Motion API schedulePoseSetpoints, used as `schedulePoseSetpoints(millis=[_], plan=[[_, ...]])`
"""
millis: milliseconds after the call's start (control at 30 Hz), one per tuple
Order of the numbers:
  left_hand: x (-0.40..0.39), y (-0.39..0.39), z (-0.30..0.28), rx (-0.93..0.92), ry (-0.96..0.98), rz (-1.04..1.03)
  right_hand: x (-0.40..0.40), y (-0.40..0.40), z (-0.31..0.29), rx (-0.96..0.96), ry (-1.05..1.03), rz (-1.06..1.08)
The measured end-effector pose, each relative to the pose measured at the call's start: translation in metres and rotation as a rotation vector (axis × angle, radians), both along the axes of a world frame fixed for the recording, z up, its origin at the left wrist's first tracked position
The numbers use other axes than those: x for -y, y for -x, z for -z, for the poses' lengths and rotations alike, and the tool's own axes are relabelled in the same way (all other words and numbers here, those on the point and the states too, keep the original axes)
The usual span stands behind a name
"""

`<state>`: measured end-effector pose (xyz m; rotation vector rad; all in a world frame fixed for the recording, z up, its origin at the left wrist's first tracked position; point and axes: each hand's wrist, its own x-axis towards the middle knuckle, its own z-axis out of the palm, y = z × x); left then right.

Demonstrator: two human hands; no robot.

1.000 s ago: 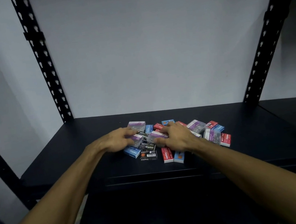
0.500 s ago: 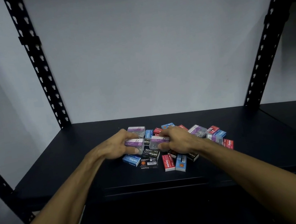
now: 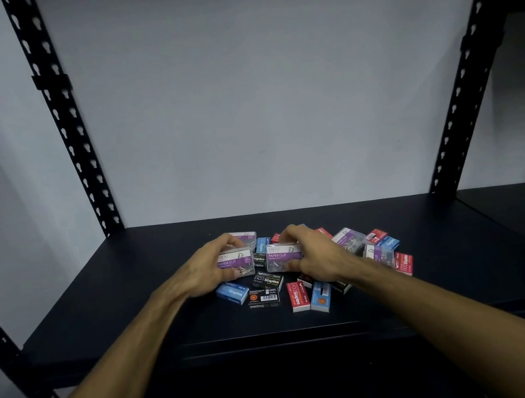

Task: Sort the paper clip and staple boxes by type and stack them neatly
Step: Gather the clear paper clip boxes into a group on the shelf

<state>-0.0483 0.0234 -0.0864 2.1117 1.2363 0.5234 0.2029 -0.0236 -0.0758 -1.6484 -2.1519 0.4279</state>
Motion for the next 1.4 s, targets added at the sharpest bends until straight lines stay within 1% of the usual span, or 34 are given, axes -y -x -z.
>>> schedulePoseSetpoints(millis=[67,167,300,433,500,700,833,967,1100,1400], plan=[[-0.002,0.000,0.000,0.008,0.017,0.006,0.000,0.000,0.000,-0.018,0.008,0.000],[-0.009,0.003,0.002,-0.002,0.033,0.021,-0.003,-0.001,-0.004,-0.044,0.072,-0.030],[-0.014,0.010,0.003,0.014,0.063,0.046,-0.008,-0.003,-0.009,-0.036,0.127,-0.052],[-0.017,0.025,-0.005,0.039,0.055,0.035,-0.016,0.005,-0.022,0.034,0.095,-0.080],[-0.020,0.037,-0.010,0.047,0.039,0.026,-0.023,0.012,-0.029,0.020,0.064,-0.100],[-0.032,0.081,-0.021,0.080,-0.014,-0.097,-0.052,0.048,-0.036,-0.078,0.025,-0.153],[-0.044,0.116,-0.022,0.108,-0.014,-0.176,-0.071,0.080,-0.031,-0.094,-0.004,-0.168],[-0.050,0.140,-0.012,0.083,-0.044,-0.297,-0.086,0.108,-0.020,-0.129,0.022,-0.167],[-0.052,0.155,0.003,0.023,-0.066,-0.359,-0.098,0.133,-0.015,-0.098,0.030,-0.196],[-0.056,0.170,0.017,0.035,-0.104,-0.406,-0.117,0.164,-0.001,-0.042,0.079,-0.227]])
